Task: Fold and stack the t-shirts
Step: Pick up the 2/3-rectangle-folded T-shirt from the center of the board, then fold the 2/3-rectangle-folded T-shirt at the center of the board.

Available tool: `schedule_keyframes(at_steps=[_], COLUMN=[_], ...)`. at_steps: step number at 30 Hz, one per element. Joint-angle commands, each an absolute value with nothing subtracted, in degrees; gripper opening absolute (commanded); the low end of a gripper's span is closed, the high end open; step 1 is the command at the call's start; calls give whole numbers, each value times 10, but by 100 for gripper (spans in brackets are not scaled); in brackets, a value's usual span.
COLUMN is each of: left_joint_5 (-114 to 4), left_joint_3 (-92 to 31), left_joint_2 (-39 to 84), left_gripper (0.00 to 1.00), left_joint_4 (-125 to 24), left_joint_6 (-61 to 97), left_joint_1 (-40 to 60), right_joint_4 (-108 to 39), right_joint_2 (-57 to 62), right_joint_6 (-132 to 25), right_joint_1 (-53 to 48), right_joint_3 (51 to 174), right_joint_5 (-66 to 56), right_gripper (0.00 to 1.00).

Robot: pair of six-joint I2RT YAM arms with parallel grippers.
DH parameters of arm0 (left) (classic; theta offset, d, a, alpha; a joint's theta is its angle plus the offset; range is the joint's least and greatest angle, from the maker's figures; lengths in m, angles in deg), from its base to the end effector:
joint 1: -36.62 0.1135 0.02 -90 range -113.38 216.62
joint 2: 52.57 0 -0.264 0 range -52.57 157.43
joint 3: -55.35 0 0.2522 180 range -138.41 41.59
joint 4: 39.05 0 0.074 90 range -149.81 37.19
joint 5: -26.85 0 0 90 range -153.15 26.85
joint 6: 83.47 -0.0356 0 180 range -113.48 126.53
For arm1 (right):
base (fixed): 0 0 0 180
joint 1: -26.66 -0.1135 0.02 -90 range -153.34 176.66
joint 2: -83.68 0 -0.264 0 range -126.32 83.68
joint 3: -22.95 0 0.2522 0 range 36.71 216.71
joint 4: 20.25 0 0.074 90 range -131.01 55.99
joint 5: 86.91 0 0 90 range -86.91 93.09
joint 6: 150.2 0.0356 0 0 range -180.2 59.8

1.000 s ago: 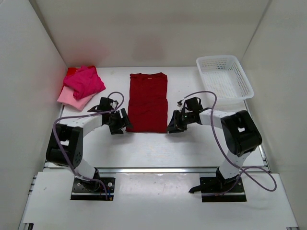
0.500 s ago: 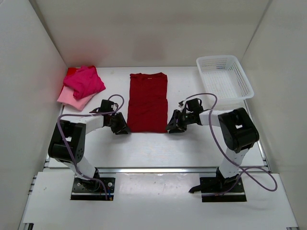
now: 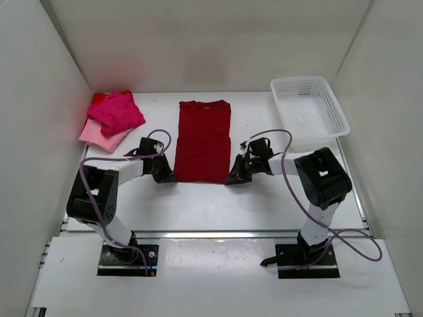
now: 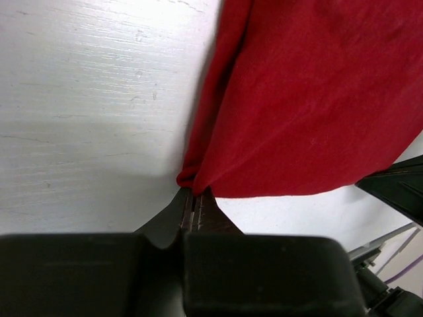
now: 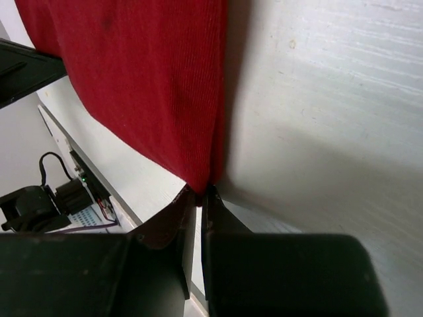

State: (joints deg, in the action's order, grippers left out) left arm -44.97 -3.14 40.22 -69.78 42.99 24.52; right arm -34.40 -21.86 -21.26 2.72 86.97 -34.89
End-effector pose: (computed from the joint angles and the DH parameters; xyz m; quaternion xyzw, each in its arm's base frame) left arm 0.2780 -0.0710 0.1373 -0.1700 0.9496 -0.2284 0.1312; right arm 0.2992 0.1568 0.1164 0.0227 0.9083 0.4108 0.0759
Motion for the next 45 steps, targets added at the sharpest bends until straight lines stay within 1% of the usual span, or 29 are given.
schedule_keyframes(at_steps=[1,4,6,8,10,11,13,14,15,16,18,19,20,21,22,23,25,27,28,29,31,32,34,35,37,43,45], left_joint_5=[-486,-492,-490,-485,-464,-467,-469,-456,-461,-460,-485,-495,-518,-531,-534,-535,-550,-559,-579,-582,-595,-594,-606,-609,-605,-610,-615], left_joint_3=[-35,-24,-10,23,55,66,81,80,76,60,6,-45,-100,-125,-177,-229,-297,-386,-407,-450,-523,-538,-595,-607,-641,-719,-740], left_joint_2=[380,331,301,240,183,154,114,90,77,63,82,94,117,153,170,207,265,340,377,395,470,487,548,564,617,722,740], left_gripper=[0,0,0,0,0,0,0,0,0,0,0,0,0,0,0,0,0,0,0,0,0,0,0,0,0,0,0], left_joint_4=[-731,-782,-845,-888,-922,-962,-1006,-1024,-1039,-1047,-1069,-1071,-1072,-1070,-1068,-1061,-1054,-1043,-1044,-1046,-1055,-1058,-1060,-1066,-1061,-1041,-1039], left_joint_6=[397,378,369,370,375,372,382,395,401,407,402,392,383,374,370,368,364,363,361,360,357,359,358,360,361,394,403], left_joint_1=[238,212,185,162,166,165,148,137,134,135,141,139,139,144,152,160,170,189,189,196,207,211,208,211,211,236,243], right_joint_4=[-336,-361,-386,-410,-439,-457,-512,-531,-567,-583,-590,-595,-595,-607,-613,-618,-613,-622,-627,-638,-652,-669,-691,-706,-715,-729,-733], right_joint_2=[-193,-139,-88,-10,53,93,148,181,200,206,197,193,169,136,119,77,-13,-79,-120,-143,-228,-248,-335,-380,-426,-547,-594], right_joint_6=[-221,-225,-234,-232,-216,-201,-178,-182,-192,-204,-234,-242,-263,-287,-314,-333,-354,-367,-374,-373,-385,-386,-395,-393,-391,-360,-352], right_joint_1=[26,24,9,-21,-47,-68,-95,-102,-85,-69,13,30,53,67,81,86,113,126,139,143,148,153,158,165,167,180,180], right_joint_3=[849,801,764,712,670,650,641,660,674,694,727,754,795,844,863,912,986,1090,1118,1171,1282,1310,1412,1436,1513,1655,1704], right_joint_5=[-316,-313,-305,-286,-280,-275,-251,-238,-222,-234,-278,-297,-301,-300,-294,-296,-303,-296,-299,-303,-304,-298,-292,-293,-290,-306,-315], right_gripper=[0,1,0,0,0,1,0,0,0,0,0,0,0,0,0,0,0,0,0,0,0,0,0,0,0,0,3])
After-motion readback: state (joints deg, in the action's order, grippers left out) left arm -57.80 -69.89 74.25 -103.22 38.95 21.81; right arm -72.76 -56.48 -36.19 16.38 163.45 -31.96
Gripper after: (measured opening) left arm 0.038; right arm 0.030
